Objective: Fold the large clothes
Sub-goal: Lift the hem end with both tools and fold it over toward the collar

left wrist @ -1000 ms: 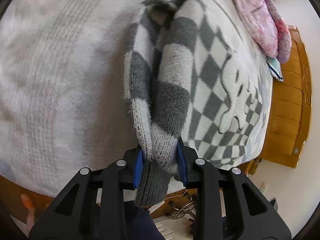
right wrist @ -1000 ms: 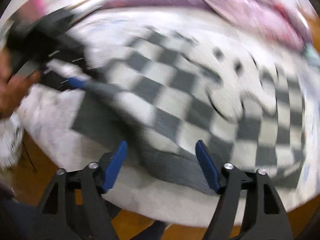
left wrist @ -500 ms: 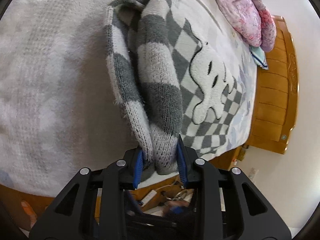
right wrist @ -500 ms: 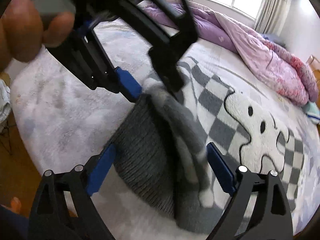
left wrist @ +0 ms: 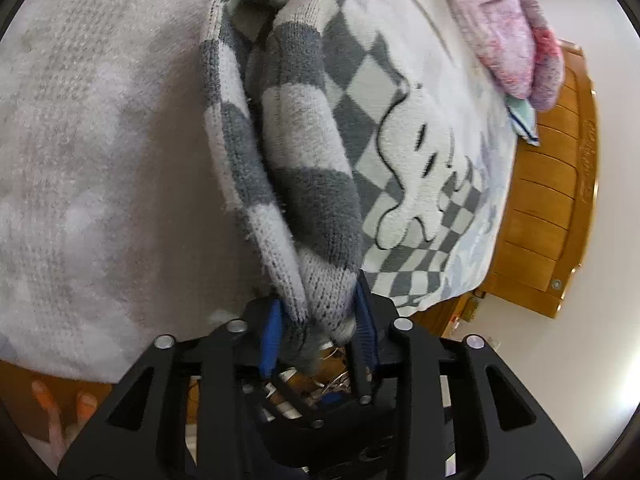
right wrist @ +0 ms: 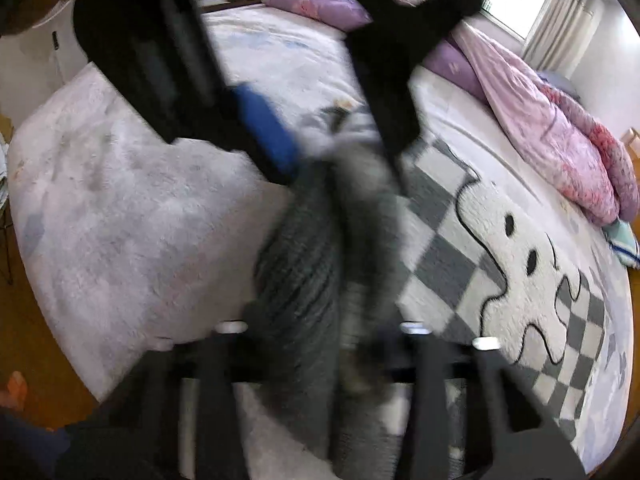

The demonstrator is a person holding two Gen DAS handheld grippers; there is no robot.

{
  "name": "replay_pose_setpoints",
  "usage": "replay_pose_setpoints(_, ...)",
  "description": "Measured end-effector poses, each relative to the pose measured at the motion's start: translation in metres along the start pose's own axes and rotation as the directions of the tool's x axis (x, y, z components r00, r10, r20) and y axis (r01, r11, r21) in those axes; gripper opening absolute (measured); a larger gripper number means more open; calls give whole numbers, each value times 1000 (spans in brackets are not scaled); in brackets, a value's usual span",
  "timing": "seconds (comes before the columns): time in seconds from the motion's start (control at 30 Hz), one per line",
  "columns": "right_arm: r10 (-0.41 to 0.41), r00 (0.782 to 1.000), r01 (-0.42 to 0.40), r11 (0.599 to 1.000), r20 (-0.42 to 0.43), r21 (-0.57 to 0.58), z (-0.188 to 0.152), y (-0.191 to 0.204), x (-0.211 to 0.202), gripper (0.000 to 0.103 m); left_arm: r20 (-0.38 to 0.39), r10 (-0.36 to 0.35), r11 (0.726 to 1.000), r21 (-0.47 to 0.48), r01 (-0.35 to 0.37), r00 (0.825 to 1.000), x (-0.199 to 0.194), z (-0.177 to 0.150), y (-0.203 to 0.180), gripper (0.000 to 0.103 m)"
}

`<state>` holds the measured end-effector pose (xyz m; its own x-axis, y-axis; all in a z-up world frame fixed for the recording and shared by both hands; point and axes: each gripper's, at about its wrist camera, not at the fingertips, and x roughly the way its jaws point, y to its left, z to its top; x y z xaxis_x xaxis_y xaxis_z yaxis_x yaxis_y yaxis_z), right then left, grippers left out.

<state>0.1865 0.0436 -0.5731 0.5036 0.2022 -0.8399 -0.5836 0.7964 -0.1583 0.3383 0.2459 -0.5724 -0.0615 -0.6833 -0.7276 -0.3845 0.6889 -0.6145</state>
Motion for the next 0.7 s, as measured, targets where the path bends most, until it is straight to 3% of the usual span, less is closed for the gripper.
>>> replay_pose_setpoints(0.1, 28, 1000, -28, 1000, -2, 0, -1, -4, -4, 25, -32, 6, 1000, -26, -7, 999, 6, 8, -1, 62)
replay_pose_setpoints(0.17, 39, 999, -39, 999, 6, 15, 0, -8, -10, 25, 11, 72, 997, -35, -71, 997, 5, 18, -3, 63)
replay_pose_setpoints(0.27, 71, 997, -72, 995, 13, 72, 0, -17, -17, 24, 52, 118, 989, -91, -113, 992, 6, 33, -2, 70)
replay_pose_setpoints(0.3, 91, 996, -93, 991, 18, 100, 0, -23, -20, 23, 71, 156, 984, -96, -149, 985, 9, 39, -5, 68)
replay_pose_setpoints(0.37, 137, 990, -140, 976, 28, 167, -1, -36, -26, 21, 122, 255, 967, -41, -252, 959, 11, 46, -21, 41)
replay_pose_setpoints(0.43, 180, 983, -185, 950, 45, 252, -4, -55, -31, 21, 162, 291, 953, 41, -302, 943, 12, 41, -50, 35)
replay_pose_setpoints(0.53, 242, 965, -263, 875, 103, 407, -13, -96, -47, 20, 230, 327, 917, 156, -367, 917, 12, 24, -96, 33)
replay_pose_setpoints(0.57, 257, 957, -289, 830, 134, 476, -19, -116, -55, 20, 252, 324, 909, 186, -374, 912, 12, 17, -114, 33)
replay_pose_setpoints(0.67, 273, 942, -335, 708, 196, 622, -39, -163, -70, 20, 277, 296, 892, 261, -369, 914, 20, 2, -165, 33)
replay_pose_setpoints(0.7, 272, 936, -350, 651, 223, 674, -50, -183, -77, 20, 284, 288, 884, 288, -367, 915, 25, -4, -183, 33)
